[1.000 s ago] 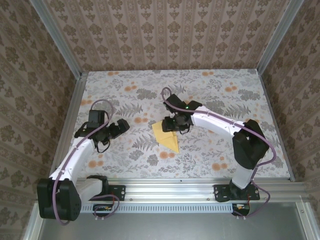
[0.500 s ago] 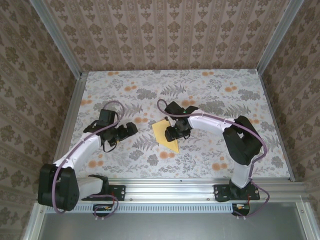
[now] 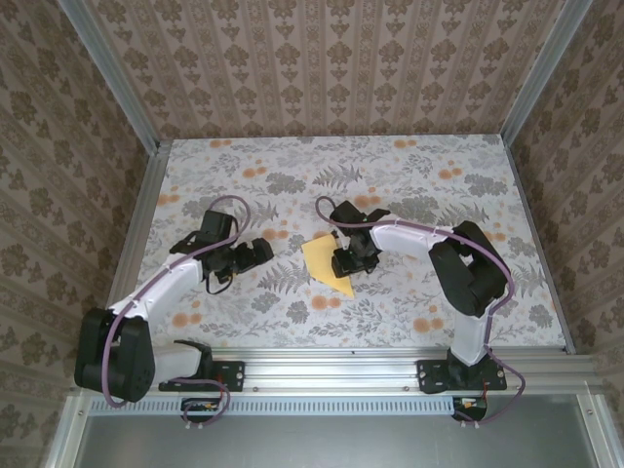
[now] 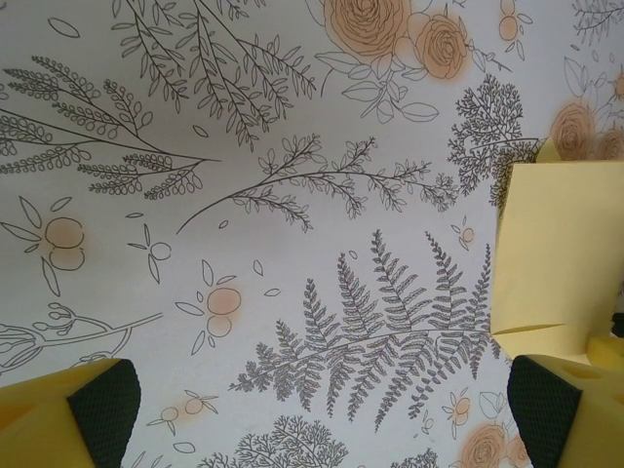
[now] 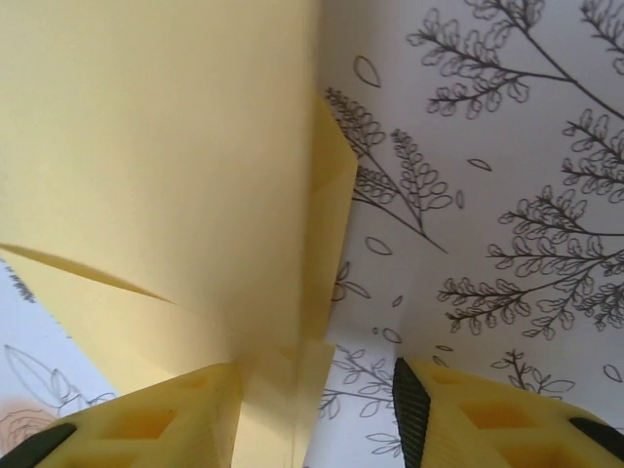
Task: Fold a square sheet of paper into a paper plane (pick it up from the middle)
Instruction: Fold the wing for the fifth time at the center of the table.
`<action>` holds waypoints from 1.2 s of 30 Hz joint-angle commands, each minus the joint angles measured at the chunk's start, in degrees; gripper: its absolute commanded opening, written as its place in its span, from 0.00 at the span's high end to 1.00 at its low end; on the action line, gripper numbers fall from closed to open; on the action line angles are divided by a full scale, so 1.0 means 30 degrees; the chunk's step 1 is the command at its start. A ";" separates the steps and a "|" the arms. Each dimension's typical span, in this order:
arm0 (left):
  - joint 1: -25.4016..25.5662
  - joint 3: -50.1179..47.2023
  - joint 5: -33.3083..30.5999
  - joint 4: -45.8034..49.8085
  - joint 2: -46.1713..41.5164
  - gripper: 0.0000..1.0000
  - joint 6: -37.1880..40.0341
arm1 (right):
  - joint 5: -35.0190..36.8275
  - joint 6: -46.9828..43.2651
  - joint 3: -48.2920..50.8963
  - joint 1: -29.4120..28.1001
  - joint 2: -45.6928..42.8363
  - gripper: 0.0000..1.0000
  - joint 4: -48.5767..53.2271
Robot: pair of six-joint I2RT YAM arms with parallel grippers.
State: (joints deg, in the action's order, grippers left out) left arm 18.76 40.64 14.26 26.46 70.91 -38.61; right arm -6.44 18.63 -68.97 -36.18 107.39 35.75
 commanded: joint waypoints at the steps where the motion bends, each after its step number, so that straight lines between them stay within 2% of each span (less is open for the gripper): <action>1: 0.0299 0.0515 -0.0155 -0.0304 0.0238 0.00 -0.0357 | 0.0134 0.0585 0.0254 0.0151 0.0502 0.57 -0.0284; 6: 0.0765 0.0525 -0.0125 -0.0546 0.0659 0.00 -0.0537 | -0.0392 0.1120 0.0471 0.0425 0.0808 0.69 -0.0444; 12: 0.1520 0.0290 -0.0154 -0.1119 0.0925 0.00 -0.1142 | -0.1175 0.2114 0.1034 0.0687 0.0618 0.76 -0.0994; 17: 0.3259 -0.0608 -0.0132 -0.2813 0.0832 0.01 -0.2939 | -0.2229 0.4952 0.1568 0.0665 0.0168 0.80 -0.1282; 21: 0.4975 -0.1878 -0.0066 -0.5568 0.0960 0.02 -0.5126 | -0.2990 0.8172 0.2340 0.0337 -0.0369 0.81 -0.2399; 24: 0.6334 -0.2591 -0.0174 -0.7736 0.1481 0.04 -0.6543 | -0.2981 0.9470 0.2585 0.0054 -0.0748 0.80 -0.2863; 29: 0.8011 -0.2696 -0.0417 -1.0725 0.2979 0.12 -0.7600 | -0.3482 1.0131 0.2687 -0.0097 -0.0641 0.80 -0.3346; 36: 0.8803 -0.2123 -0.0771 -1.3008 0.5194 0.35 -0.7989 | -0.3377 1.0284 0.2849 -0.0097 -0.0264 0.80 -0.3262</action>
State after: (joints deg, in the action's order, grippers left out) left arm 44.66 32.82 13.06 -6.81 84.49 -60.75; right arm -12.49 47.57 -62.17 -35.14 104.95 25.85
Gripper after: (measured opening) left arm 0.674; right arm 0.203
